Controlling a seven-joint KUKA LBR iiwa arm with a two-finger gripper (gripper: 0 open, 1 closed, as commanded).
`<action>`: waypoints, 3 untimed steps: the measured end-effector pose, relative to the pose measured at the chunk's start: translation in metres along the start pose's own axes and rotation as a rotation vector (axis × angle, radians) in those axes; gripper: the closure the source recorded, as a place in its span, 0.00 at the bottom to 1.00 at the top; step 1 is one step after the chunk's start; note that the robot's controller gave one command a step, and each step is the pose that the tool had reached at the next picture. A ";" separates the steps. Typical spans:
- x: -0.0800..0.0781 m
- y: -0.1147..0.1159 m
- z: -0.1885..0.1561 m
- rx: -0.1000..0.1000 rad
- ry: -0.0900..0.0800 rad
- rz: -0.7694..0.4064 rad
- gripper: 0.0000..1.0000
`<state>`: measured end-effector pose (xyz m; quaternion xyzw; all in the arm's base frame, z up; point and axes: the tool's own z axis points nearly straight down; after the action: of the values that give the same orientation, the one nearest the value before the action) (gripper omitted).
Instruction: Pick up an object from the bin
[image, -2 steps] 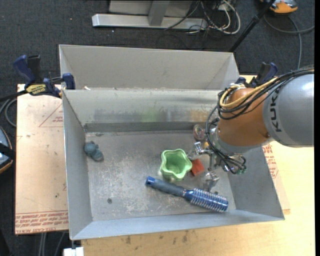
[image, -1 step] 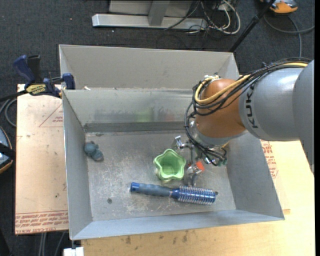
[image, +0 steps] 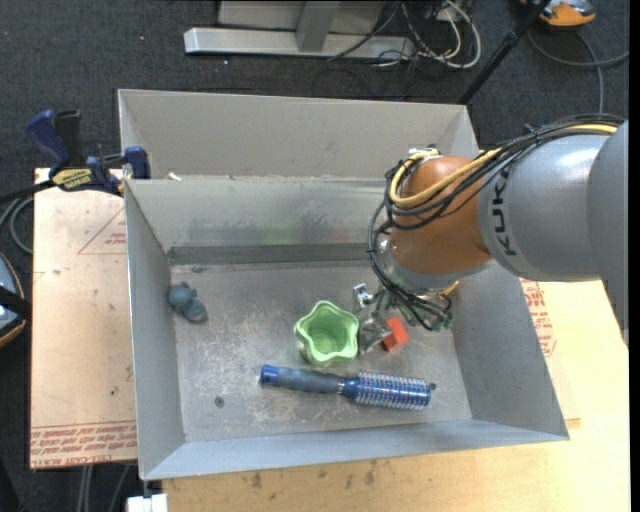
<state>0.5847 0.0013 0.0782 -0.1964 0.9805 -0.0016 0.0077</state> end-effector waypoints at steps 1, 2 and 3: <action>0.008 -0.014 -0.111 -0.003 0.005 -0.251 1.00; 0.009 -0.013 -0.107 -0.008 0.010 -0.251 0.00; 0.043 0.021 -0.026 -0.002 0.004 -0.070 0.00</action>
Offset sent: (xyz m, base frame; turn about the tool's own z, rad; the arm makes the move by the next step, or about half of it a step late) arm -0.0059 -0.0162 0.1075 -0.2543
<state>0.5365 0.0045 0.1036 -0.2304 0.9731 -0.0013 0.0054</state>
